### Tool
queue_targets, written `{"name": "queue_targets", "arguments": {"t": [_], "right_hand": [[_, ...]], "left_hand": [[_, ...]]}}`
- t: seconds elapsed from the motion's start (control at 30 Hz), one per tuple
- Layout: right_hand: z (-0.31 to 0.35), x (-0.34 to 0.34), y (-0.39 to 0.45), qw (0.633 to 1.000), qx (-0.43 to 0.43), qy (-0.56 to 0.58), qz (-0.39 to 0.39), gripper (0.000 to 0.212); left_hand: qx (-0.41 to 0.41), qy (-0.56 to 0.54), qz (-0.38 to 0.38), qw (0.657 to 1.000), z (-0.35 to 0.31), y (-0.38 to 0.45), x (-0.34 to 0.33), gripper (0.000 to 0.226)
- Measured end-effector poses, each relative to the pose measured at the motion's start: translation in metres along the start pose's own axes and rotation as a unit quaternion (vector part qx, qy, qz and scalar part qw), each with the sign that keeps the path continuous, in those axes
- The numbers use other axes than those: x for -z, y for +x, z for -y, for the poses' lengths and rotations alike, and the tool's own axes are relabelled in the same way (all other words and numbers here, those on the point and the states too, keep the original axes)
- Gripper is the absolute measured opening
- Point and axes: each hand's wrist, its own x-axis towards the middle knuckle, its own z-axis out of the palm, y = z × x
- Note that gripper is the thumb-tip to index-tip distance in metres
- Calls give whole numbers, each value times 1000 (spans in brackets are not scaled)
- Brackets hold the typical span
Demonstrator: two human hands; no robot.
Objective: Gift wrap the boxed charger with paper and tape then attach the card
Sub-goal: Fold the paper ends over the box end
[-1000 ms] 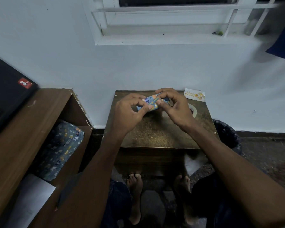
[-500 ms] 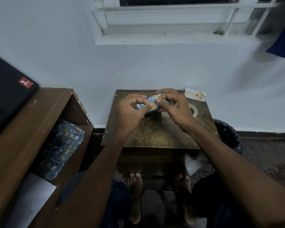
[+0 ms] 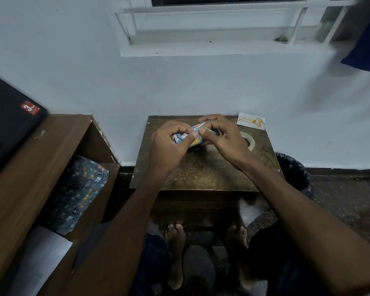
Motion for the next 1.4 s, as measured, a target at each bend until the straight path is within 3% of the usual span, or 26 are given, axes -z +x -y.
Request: {"name": "queue_targets", "arguments": {"t": [0.17,0.37,0.63,0.9,1.03,1.17,1.3,1.4], "right_hand": [[1,-1,-1,1000,27,10,-4,6],[-3,-10,-3,996,47,-43,-61,1],[3,-22,-6,987,76,-63,-130,13],[7,-24,-7,986,74,-64,-133,22],[11,-24,-6,985,71,-73,-137,28],[15,-22,-6,985,85,-93,-117,28],[19,-18,-8,983,117,-100,-102,51],[13,-21,-8,989,30,-55,-134,75]], "left_hand": [[22,13,1,1000,4,1,0,9],[-9,70,-26,997,2,0,-4,11],[-20,93,-32,995,-5,-1,-7,10],[-40,105,-42,993,-6,-4,-10,11],[29,62,-33,997,-7,-3,-10,41],[2,71,11,997,-5,0,-7,34],[-31,78,36,996,-5,2,-2,37],[-36,59,14,998,-4,1,-7,35]]}}
